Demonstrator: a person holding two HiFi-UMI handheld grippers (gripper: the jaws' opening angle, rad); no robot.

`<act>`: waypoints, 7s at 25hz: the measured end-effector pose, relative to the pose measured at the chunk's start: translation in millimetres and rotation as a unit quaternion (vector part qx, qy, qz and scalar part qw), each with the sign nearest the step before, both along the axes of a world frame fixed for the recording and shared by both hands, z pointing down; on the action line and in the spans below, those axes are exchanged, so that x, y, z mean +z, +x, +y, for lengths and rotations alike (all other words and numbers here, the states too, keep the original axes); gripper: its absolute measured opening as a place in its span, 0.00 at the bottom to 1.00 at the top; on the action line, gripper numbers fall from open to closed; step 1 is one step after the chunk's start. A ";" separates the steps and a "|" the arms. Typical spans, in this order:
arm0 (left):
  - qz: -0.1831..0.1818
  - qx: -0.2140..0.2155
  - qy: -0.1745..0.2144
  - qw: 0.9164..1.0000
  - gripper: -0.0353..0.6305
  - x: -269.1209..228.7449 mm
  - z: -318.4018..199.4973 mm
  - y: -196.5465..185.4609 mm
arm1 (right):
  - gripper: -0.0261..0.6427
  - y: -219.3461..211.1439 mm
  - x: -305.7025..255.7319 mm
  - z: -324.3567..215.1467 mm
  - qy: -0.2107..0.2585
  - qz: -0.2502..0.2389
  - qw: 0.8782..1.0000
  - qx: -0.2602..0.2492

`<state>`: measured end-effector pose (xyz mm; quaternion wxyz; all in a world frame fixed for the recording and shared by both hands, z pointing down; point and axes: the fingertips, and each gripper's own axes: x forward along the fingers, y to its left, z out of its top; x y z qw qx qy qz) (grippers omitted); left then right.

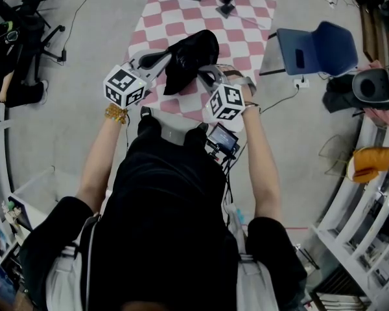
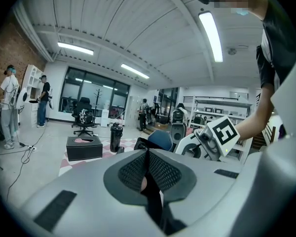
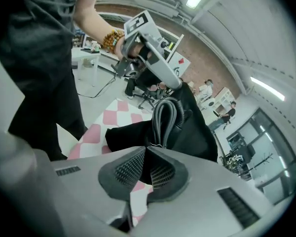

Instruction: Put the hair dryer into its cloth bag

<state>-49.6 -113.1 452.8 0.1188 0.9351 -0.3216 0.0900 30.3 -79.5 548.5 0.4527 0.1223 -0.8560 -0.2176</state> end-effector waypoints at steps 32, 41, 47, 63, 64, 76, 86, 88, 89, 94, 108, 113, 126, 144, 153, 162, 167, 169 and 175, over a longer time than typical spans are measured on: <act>-0.002 0.006 0.017 1.000 0.09 -12.3 3.0 -6.6 | 0.32 -21.0 -86.9 22.0 -0.056 -0.133 0.988 -0.049; 0.017 0.008 0.020 1.000 0.09 -15.2 3.7 -3.8 | 0.08 -43.2 -50.6 -0.4 -0.037 -0.061 0.997 -0.023; 0.032 0.010 0.036 0.999 0.09 -33.2 4.7 -5.1 | 0.08 -39.6 -95.2 9.1 -0.086 -0.143 0.986 -0.012; 0.022 -0.019 0.040 0.999 0.08 -31.3 -9.4 -15.9 | 0.09 -39.7 -76.2 0.4 -0.100 -0.194 0.975 0.035; 0.016 -0.026 0.046 0.998 0.08 -32.0 -10.6 -16.7 | 0.13 -36.2 -81.3 -1.8 -0.102 -0.212 0.971 0.044; 0.011 -0.006 0.075 0.997 0.08 -42.9 0.4 -28.8 | 0.44 75.3 -40.5 -53.2 -0.168 -0.230 0.954 0.095; 0.019 -0.025 0.077 0.997 0.08 -48.6 -5.9 -34.0 | 0.12 69.0 -12.1 -58.6 -0.153 -0.183 0.964 0.119; 0.018 -0.033 0.076 0.996 0.08 -47.8 -8.7 -35.9 | 0.11 73.2 -14.8 -56.5 -0.143 -0.175 0.967 0.119; 0.021 -0.038 0.075 0.996 0.08 -48.2 -9.9 -36.9 | 0.11 74.8 -18.2 -57.0 -0.141 -0.179 0.966 0.125; 0.051 -0.061 0.081 0.994 0.08 -63.9 -18.6 -45.5 | 0.10 65.5 -53.1 -58.5 -0.153 -0.262 0.942 0.146; 0.003 -0.066 0.097 0.993 0.08 -58.3 -31.8 -41.2 | 0.10 54.0 -83.6 -50.5 -0.106 -0.290 0.936 0.169; -0.012 -0.066 0.099 0.993 0.08 -39.6 -33.3 -12.6 | 0.11 80.5 -46.5 -65.8 -0.092 -0.271 0.925 0.252; -0.024 -0.129 0.123 0.984 0.08 -29.6 -40.4 -6.1 | 0.36 117.0 -39.3 -74.7 -0.027 -0.334 0.828 0.449; -0.052 -0.181 0.143 0.972 0.08 -5.6 -30.3 3.1 | 0.11 17.3 -98.7 -66.0 0.038 -0.418 0.833 0.361; -0.040 -0.184 0.145 0.971 0.08 -6.8 -29.5 5.8 | 0.06 -8.1 -100.3 -69.9 0.062 -0.406 0.834 0.367; -0.042 -0.182 0.147 0.971 0.08 -7.6 -31.8 4.4 | 0.06 -9.7 -98.3 -71.1 0.063 -0.396 0.842 0.361; -0.042 -0.182 0.146 0.972 0.08 -7.1 -32.3 5.1 | 0.06 -10.8 -95.3 -70.3 0.060 -0.392 0.846 0.356; -0.042 -0.183 0.146 0.971 0.08 -6.5 -32.9 4.4 | 0.06 -11.1 -92.4 -70.6 0.059 -0.389 0.848 0.354; -0.042 -0.185 0.146 0.971 0.08 -6.3 -34.2 4.7 | 0.06 -8.1 -88.7 -71.8 0.057 -0.385 0.851 0.353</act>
